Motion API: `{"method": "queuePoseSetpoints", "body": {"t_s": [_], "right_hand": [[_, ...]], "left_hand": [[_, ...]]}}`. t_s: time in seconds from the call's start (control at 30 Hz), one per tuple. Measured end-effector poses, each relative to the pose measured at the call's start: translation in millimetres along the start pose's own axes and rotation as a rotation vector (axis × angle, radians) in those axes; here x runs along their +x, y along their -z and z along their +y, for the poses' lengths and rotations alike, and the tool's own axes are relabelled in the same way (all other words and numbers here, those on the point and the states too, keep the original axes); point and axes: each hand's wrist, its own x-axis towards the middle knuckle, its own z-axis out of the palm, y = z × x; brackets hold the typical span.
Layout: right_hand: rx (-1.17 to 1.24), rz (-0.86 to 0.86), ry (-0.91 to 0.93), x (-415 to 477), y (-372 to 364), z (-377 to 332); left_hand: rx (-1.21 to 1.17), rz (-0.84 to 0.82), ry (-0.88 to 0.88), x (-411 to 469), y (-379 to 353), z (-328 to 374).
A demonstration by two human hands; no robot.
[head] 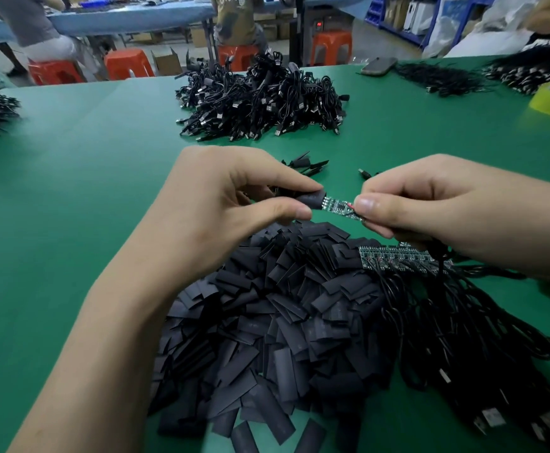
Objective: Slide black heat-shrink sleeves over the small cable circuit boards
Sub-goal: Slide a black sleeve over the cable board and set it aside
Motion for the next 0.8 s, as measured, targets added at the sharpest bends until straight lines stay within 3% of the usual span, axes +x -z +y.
{"method": "queuePoseSetpoints", "body": {"t_s": [0.23,0.8], "right_hand": [[-0.166,-0.026,-0.048,0.3,0.0,0.9],[-0.175,-0.12,-0.107,0.4,-0.8,2.3]], "left_hand": [[-0.064,-0.204,0.092,-3.1,2.1,-1.2],[0.064,-0.21,0.078,0.5,-7.9,3.2]]}}
